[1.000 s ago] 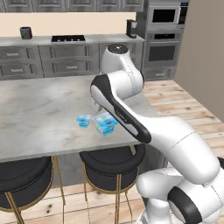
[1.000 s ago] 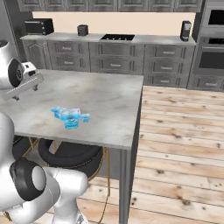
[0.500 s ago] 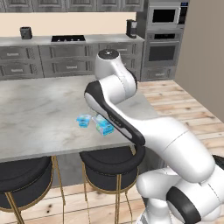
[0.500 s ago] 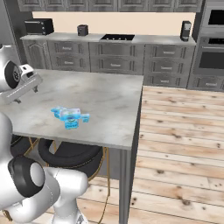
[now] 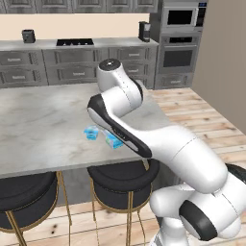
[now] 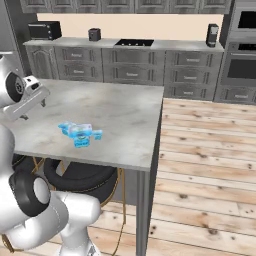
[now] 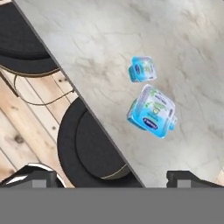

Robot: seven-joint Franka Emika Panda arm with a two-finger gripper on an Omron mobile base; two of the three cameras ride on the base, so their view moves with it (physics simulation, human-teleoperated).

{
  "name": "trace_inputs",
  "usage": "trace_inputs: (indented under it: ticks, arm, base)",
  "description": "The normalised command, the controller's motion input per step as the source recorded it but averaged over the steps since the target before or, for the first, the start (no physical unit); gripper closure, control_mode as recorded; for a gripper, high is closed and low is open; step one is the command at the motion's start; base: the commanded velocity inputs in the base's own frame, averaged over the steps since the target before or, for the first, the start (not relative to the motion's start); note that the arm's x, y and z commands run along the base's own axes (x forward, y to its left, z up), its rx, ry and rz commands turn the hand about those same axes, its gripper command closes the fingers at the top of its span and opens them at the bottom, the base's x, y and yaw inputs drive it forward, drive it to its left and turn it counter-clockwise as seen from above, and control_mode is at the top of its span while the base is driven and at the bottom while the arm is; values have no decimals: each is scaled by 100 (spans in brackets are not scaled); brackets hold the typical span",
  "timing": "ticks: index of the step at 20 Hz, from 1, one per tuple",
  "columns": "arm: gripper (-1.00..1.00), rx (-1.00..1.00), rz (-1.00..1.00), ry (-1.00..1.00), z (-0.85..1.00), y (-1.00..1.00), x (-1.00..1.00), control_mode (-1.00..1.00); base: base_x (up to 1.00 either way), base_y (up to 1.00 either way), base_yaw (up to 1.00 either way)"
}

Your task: Stack the yogurt containers by placing the smaller containers on top of the larger containers.

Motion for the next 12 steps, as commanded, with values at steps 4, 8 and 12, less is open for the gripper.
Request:
trace_inputs:
  ticks: [4, 8, 12]
  arm:
    - [-100, -1, 0, 0, -14, 0, 19, -100]
    - [-100, 0, 3, 0, -17, 7, 8, -100]
    - [-100, 0, 4, 5, -21, 8, 6, -100]
  base:
    - [0, 0, 0]
    - [0, 0, 0]
    - [0, 0, 0]
